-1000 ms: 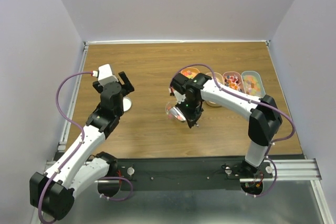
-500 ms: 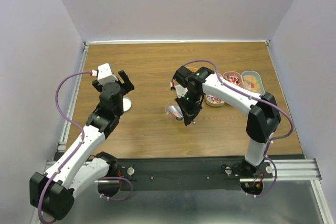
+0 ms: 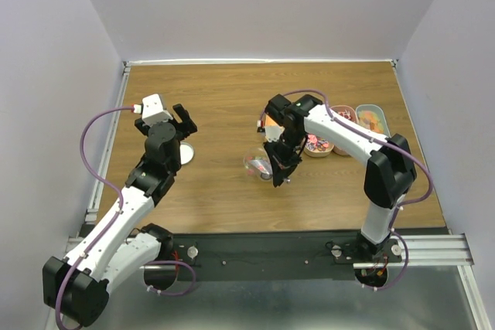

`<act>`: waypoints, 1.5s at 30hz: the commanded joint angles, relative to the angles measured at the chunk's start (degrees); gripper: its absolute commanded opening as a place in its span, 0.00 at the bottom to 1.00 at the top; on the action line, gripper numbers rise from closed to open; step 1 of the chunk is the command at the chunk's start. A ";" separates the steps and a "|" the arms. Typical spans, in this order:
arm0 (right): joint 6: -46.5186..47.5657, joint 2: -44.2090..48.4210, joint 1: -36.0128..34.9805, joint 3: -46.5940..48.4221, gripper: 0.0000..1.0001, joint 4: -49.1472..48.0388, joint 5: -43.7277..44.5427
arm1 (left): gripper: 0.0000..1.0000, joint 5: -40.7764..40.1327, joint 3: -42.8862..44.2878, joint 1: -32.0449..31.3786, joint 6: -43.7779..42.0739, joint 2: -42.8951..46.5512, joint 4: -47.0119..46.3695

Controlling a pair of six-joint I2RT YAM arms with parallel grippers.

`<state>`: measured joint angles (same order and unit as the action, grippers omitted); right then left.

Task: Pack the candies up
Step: Place the fake candies in the packing bottle.

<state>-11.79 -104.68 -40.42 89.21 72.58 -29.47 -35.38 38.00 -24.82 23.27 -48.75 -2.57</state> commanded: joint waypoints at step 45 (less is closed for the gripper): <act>1.07 -4.48 4.92 -0.70 0.01 6.35 -15.97 | 0.87 -1.54 -1.08 0.03 -1.03 3.05 -2.18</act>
<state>-11.29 -110.26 -35.42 89.54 76.36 -43.75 -35.40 37.69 -24.82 22.33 -46.28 -3.40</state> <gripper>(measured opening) 0.073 0.864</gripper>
